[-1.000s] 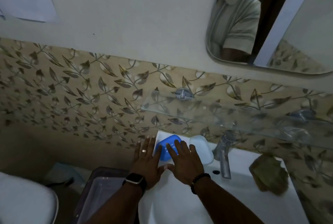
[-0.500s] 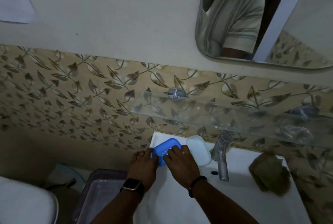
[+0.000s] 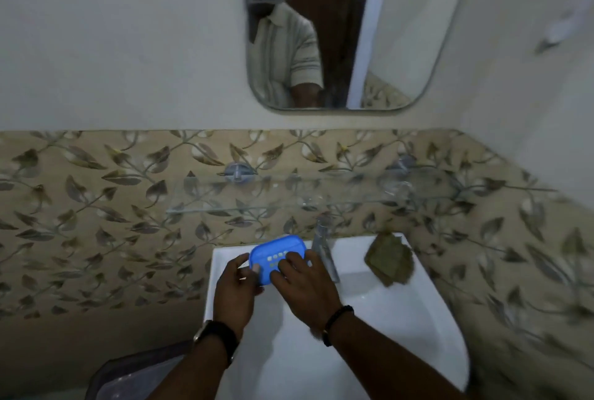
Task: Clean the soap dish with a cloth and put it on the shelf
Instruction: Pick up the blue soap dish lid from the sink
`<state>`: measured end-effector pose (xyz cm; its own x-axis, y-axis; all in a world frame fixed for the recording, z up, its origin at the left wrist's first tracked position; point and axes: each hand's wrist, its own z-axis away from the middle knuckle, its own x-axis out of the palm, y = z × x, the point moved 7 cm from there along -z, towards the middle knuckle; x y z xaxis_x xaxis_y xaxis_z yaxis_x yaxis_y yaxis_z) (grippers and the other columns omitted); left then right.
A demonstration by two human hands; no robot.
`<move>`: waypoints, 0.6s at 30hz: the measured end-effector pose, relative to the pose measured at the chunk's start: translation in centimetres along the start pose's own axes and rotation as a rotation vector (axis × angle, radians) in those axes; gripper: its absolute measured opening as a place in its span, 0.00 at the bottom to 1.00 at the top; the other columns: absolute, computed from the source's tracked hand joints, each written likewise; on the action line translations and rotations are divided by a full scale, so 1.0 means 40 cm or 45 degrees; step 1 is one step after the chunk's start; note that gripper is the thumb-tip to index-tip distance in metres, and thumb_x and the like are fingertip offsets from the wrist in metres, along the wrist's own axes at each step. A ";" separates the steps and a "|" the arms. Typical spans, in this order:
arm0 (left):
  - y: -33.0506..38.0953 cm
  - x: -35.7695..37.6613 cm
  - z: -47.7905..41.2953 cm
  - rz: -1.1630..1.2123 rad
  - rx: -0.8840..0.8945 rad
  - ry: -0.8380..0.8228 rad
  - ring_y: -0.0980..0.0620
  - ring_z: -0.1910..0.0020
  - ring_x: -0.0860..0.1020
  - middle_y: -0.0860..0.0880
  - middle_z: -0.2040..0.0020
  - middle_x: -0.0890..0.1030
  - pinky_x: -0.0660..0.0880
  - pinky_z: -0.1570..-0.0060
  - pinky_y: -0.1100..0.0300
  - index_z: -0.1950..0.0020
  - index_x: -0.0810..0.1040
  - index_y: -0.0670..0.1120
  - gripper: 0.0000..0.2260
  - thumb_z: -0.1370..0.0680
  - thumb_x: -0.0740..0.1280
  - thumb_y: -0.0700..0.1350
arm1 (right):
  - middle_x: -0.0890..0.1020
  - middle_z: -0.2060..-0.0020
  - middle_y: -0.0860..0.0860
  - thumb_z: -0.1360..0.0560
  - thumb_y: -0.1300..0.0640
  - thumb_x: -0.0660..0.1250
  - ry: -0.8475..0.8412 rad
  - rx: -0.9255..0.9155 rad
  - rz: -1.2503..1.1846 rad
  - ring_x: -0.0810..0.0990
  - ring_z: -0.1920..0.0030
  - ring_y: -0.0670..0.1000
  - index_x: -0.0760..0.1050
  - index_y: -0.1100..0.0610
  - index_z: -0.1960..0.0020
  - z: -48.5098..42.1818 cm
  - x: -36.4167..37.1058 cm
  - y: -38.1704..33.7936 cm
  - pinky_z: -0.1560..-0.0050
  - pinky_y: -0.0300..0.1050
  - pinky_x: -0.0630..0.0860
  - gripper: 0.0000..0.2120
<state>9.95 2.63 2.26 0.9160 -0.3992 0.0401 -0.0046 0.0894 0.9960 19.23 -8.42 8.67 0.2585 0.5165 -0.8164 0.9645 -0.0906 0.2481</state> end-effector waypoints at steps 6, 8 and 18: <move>-0.035 0.114 0.079 0.384 -0.271 -0.200 0.43 0.59 0.83 0.35 0.53 0.83 0.83 0.67 0.62 0.37 0.76 0.39 0.11 0.19 0.67 0.35 | 0.80 0.52 0.51 0.25 0.66 0.56 -0.028 0.111 0.122 0.78 0.46 0.55 0.76 0.52 0.46 0.159 -0.080 0.076 0.48 0.54 0.69 0.15; -0.045 0.119 0.103 0.389 -0.253 -0.211 0.41 0.56 0.82 0.34 0.51 0.83 0.83 0.65 0.62 0.36 0.76 0.39 0.12 0.19 0.67 0.36 | 0.80 0.46 0.53 0.26 0.65 0.59 -0.030 0.119 0.132 0.77 0.43 0.56 0.75 0.53 0.41 0.198 -0.091 0.102 0.46 0.54 0.69 0.16; -0.058 0.103 0.195 0.330 -0.222 -0.160 0.43 0.54 0.83 0.38 0.53 0.85 0.83 0.61 0.56 0.37 0.79 0.44 0.12 0.20 0.69 0.38 | 0.82 0.45 0.55 0.27 0.64 0.66 -0.115 0.464 0.216 0.77 0.42 0.60 0.79 0.54 0.38 0.270 -0.046 0.354 0.45 0.59 0.70 0.19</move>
<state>10.62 -6.35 0.75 0.8367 -0.4512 0.3104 -0.1519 0.3533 0.9231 32.98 -19.83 8.06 0.4037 0.3926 -0.8264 0.8596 -0.4720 0.1957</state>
